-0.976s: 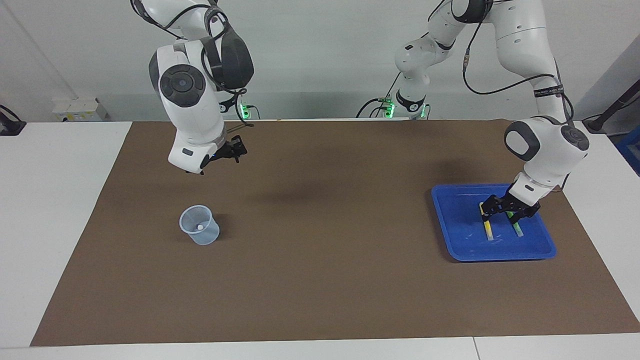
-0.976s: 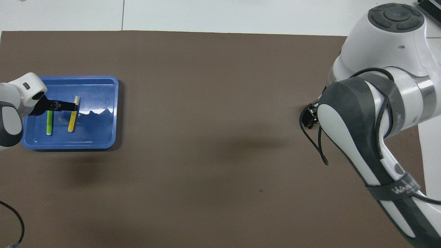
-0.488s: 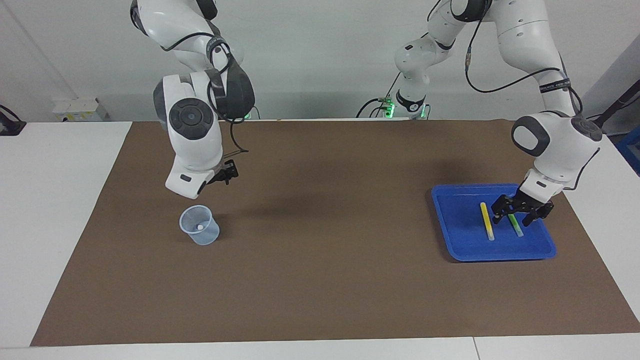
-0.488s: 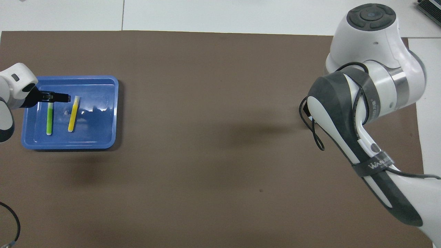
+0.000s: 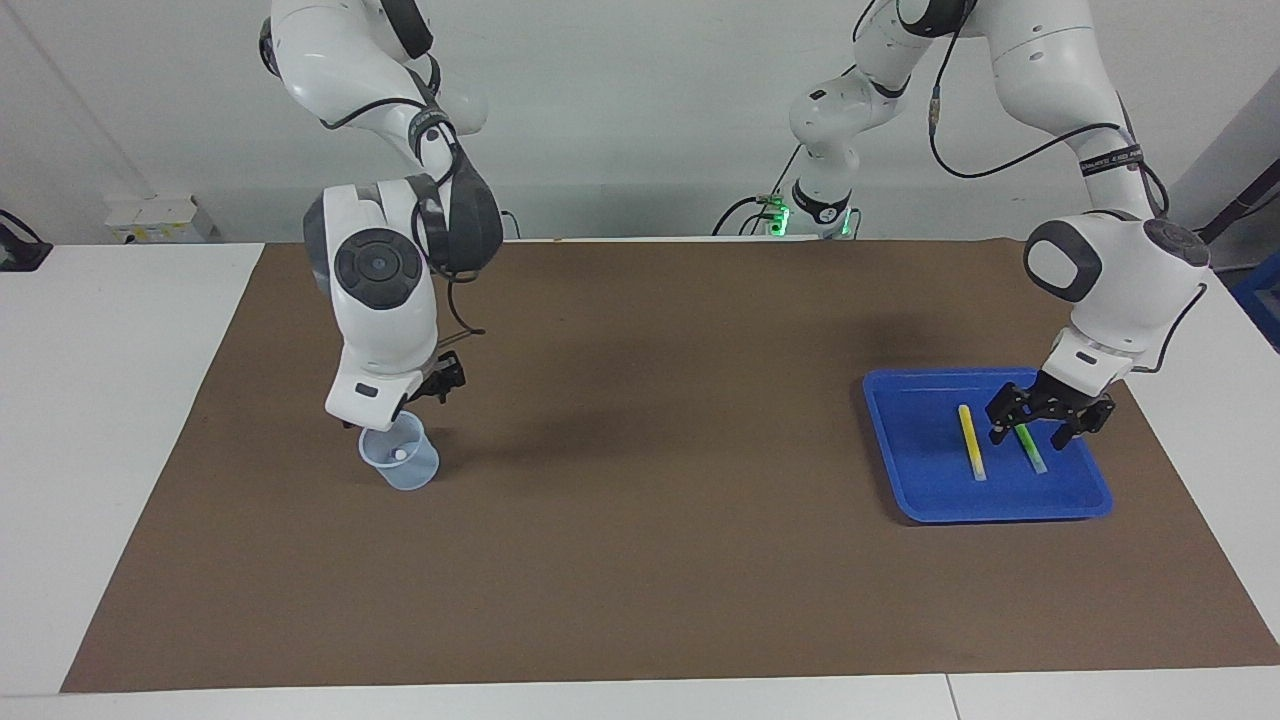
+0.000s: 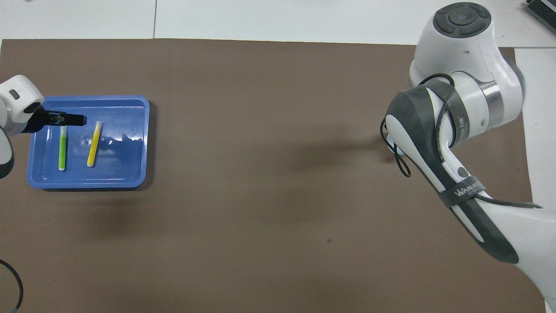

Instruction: Right arm passes pens to left for tray arrangement

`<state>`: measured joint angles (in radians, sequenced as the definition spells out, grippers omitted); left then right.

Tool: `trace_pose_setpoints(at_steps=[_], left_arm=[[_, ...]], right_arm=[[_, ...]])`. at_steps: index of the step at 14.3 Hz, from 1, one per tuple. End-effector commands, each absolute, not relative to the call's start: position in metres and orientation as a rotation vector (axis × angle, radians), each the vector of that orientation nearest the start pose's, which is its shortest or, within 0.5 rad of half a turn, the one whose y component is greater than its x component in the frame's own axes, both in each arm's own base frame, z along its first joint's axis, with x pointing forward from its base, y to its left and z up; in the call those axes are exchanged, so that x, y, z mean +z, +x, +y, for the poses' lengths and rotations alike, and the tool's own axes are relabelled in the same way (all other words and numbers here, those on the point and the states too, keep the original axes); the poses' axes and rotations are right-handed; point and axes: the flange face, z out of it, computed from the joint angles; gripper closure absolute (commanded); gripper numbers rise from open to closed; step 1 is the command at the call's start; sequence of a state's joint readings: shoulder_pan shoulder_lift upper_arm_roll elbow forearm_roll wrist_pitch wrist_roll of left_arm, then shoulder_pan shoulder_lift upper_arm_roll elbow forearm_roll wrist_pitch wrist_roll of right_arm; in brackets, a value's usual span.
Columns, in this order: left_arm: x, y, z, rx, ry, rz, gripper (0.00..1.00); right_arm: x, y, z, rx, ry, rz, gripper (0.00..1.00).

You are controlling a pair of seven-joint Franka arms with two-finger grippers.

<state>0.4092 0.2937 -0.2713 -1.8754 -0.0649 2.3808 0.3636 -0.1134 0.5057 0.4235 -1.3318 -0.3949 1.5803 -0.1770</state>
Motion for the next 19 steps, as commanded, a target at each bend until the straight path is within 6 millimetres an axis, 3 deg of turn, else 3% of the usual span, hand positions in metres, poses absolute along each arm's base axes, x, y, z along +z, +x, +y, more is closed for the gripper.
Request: trace_pose_setpoints(at_steps=[1, 3, 5, 9, 13, 19], left_arm=[[0.414, 0.626, 0.092, -0.403, -3.138, 0.278, 0.0], [0.435, 0.621, 0.085, -0.366, -3.142, 0.292, 0.0], [0.442, 0.621, 0.083, -0.346, -3.149, 0.294, 0.0], [0.449, 0.623, 0.067, -0.309, -3.174, 0.236, 0.0], [0.458, 0.622, 0.05, -0.209, -3.212, 0.08, 0.0], [0.457, 0.615, 0.046, -0.123, -3.233, -0.089, 0.0]], right_arm=[[0.441, 0.681, 0.108, 0.264, -3.207, -0.917, 0.1], [0.427, 0.686, 0.107, 0.267, -3.216, -0.943, 0.15], [0.423, 0.691, 0.107, 0.222, -3.219, -0.965, 0.2], [0.405, 0.7, 0.085, 0.229, -3.21, -0.99, 0.28], [0.402, 0.696, 0.087, 0.263, -3.202, -0.986, 0.36], [0.395, 0.692, 0.085, 0.308, -3.193, -0.982, 0.4]])
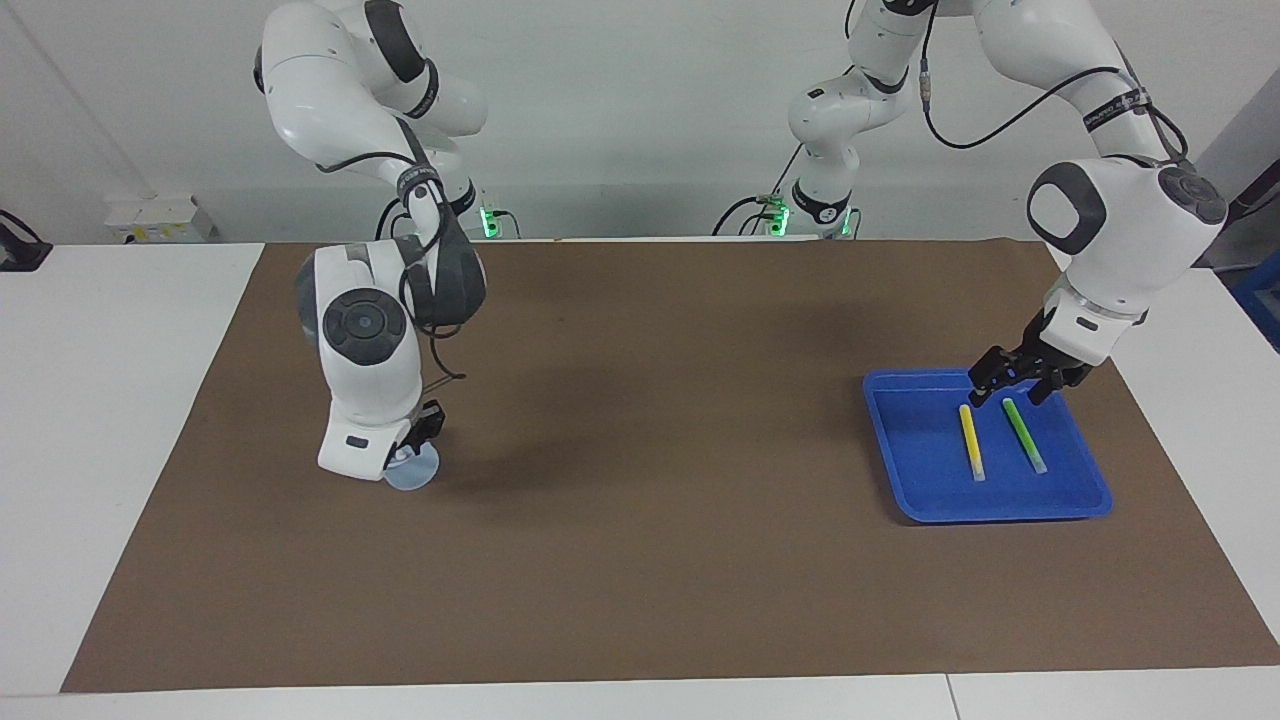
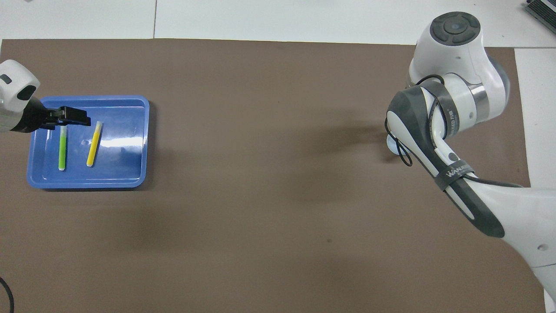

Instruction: Right arm passes pens to left for tray arrangement

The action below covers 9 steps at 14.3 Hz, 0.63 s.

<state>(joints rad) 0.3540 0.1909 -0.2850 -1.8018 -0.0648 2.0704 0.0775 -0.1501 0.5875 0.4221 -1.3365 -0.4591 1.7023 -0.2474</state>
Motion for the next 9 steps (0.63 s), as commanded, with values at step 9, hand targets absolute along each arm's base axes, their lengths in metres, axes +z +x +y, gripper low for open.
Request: trace_pose_setpoints(at_steps=[9], left_arm=[[0.461, 0.612, 0.03, -0.08, -3.236, -0.129, 0.0]], right_arm=[[0.384, 0.686, 0.087, 0.373, -3.183, -0.992, 0.46]])
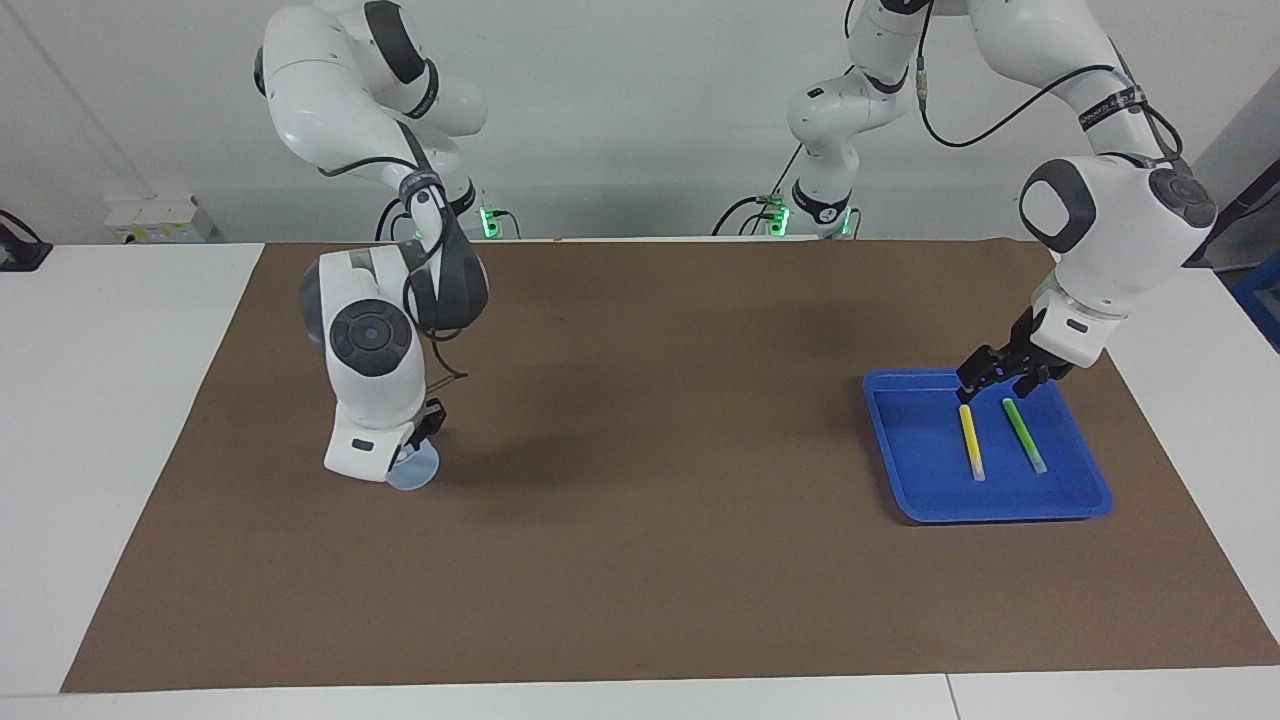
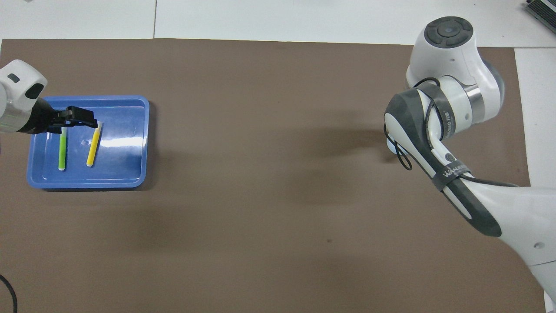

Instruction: Right arm passes pens to left for tray arrangement

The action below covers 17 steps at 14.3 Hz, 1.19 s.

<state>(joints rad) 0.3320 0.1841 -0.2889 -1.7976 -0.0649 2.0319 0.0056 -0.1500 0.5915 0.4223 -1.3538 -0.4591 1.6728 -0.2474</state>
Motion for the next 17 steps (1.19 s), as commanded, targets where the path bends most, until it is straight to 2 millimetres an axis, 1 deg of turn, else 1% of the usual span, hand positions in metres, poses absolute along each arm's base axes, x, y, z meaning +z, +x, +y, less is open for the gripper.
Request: trace_pose_setpoints(at_steps=[1, 4, 8, 9, 12, 13, 14, 17], left_arm=[[0.4608, 0.6116, 0.0303, -0.072, -3.237, -0.131, 0.0], [0.462, 0.6112, 0.0302, -0.069, -3.236, -0.153, 0.0], [0.4619, 0.6112, 0.0284, -0.066, -3.236, -0.155, 0.0], [0.4628, 0.611, 0.0274, -0.068, -3.236, -0.153, 0.0], [0.4627, 0.6108, 0.0283, -0.065, -3.236, -0.155, 0.0], [0.4627, 0.6108, 0.0283, -0.065, -3.236, -0.155, 0.0], [0.4624, 0.6105, 0.0273, -0.06, -3.236, -0.153, 0.0], [0.4624, 0.6105, 0.0273, -0.06, -3.236, -0.153, 0.0]], right_arm=[[0.383, 0.6865, 0.0869, 0.37, -3.182, -0.992, 0.46], [0.3822, 0.6868, 0.0881, 0.366, -3.182, -0.993, 0.5], [0.3805, 0.6859, 0.087, 0.379, -3.181, -0.991, 0.6], [0.3805, 0.6859, 0.087, 0.379, -3.181, -0.991, 0.64], [0.3812, 0.6863, 0.0857, 0.377, -3.183, -0.989, 0.82], [0.3819, 0.6866, 0.0856, 0.374, -3.184, -0.988, 0.9], [0.383, 0.6867, 0.0851, 0.377, -3.185, -0.986, 1.0], [0.3863, 0.687, 0.0845, 0.376, -3.185, -0.983, 1.0]])
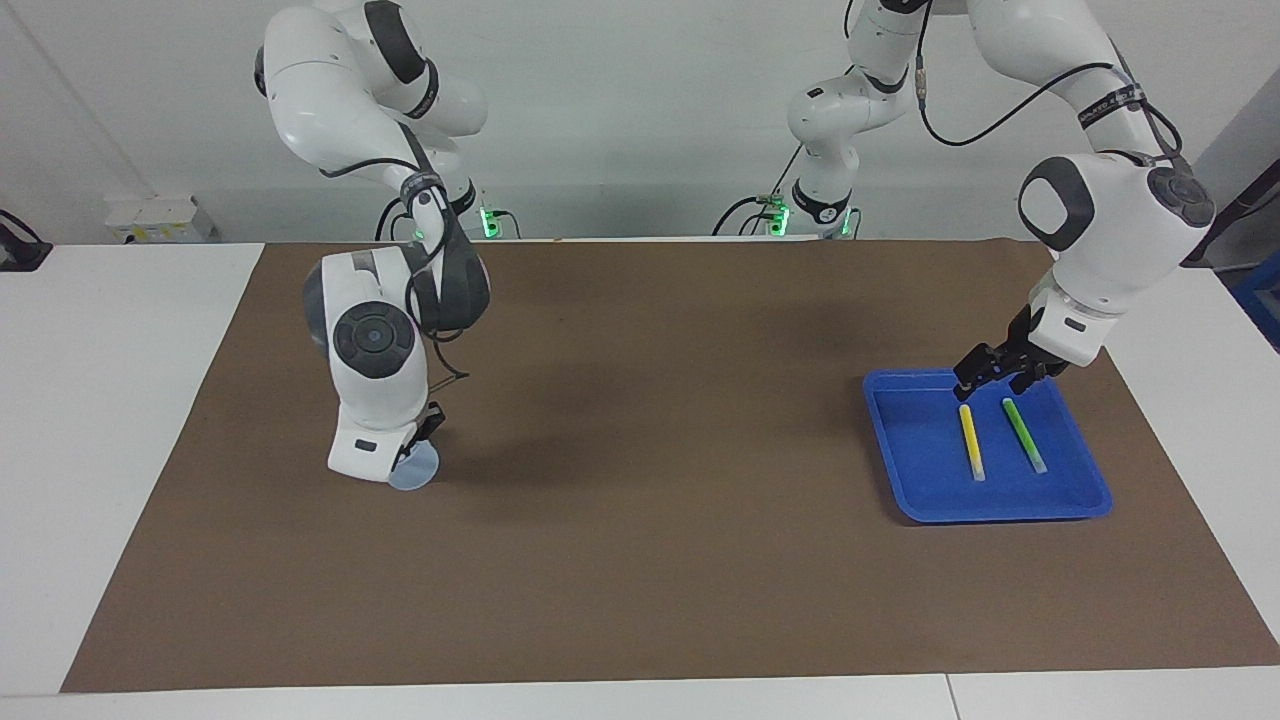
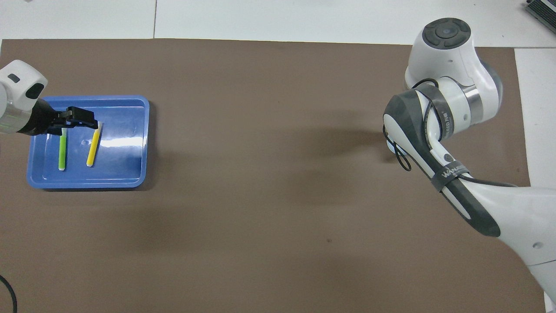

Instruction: Right arm passes pens to left for tray arrangement

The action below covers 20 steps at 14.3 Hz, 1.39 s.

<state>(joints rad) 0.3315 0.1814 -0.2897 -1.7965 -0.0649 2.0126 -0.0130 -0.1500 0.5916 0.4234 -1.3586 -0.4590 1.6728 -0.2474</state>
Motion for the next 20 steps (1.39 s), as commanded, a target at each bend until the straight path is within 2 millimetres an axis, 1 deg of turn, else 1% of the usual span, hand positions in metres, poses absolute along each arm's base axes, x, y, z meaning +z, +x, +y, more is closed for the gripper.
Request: trace_pose_setpoints(at_steps=[1, 2, 4, 6, 8, 11, 12, 14, 15, 16, 17, 18, 19, 20], left_arm=[[0.462, 0.611, 0.027, -0.06, -3.236, -0.152, 0.0], [0.462, 0.611, 0.027, -0.06, -3.236, -0.152, 0.0], [0.464, 0.611, 0.027, -0.06, -3.236, -0.152, 0.0], [0.465, 0.611, 0.027, -0.06, -3.236, -0.152, 0.0], [0.465, 0.611, 0.027, -0.06, -3.236, -0.152, 0.0], [0.467, 0.612, 0.025, -0.063, -3.237, -0.144, 0.0], [0.466, 0.612, 0.025, -0.058, -3.237, -0.147, 0.0], [0.466, 0.611, 0.025, -0.052, -3.237, -0.159, 0.0], [0.466, 0.61, 0.025, -0.044, -3.236, -0.17, 0.0], [0.465, 0.609, 0.023, -0.018, -3.236, -0.189, 0.0], [0.47, 0.61, 0.021, -0.018, -3.235, -0.22, 0.0], [0.474, 0.611, 0.017, -0.001, -3.234, -0.236, 0.0], [0.477, 0.611, 0.013, 0.01, -3.234, -0.24, 0.0], [0.477, 0.612, 0.013, 0.019, -3.233, -0.264, 0.0]], right_arm=[[0.389, 0.686, 0.085, 0.382, -3.187, -0.983, 1.0], [0.39, 0.684, 0.084, 0.406, -3.186, -0.98, 1.0], [0.402, 0.683, 0.085, 0.388, -3.197, -0.98, 1.0], [0.419, 0.681, 0.084, 0.36, -3.209, -0.985, 1.0], [0.441, 0.677, 0.085, 0.323, -3.224, -1.001, 1.0], [0.478, 0.664, 0.089, 0.306, -3.253, -0.998, 1.0], [0.488, 0.659, 0.092, 0.304, -3.255, -1.004, 1.0], [0.519, 0.652, 0.099, 0.274, -3.261, -0.999, 1.0], [0.531, 0.65, 0.102, 0.267, -3.26, -0.996, 1.0], [0.54, 0.647, 0.109, 0.264, -3.253, -1.007, 1.0], [0.55, 0.645, 0.113, 0.243, -3.248, -1.011, 1.0], [0.556, 0.645, 0.116, 0.218, -3.245, -1.016, 1.0], [0.557, 0.644, 0.118, 0.214, -3.242, -1.022, 1.0], [0.559, 0.644, 0.119, 0.21, -3.241, -1.024, 1.0]])
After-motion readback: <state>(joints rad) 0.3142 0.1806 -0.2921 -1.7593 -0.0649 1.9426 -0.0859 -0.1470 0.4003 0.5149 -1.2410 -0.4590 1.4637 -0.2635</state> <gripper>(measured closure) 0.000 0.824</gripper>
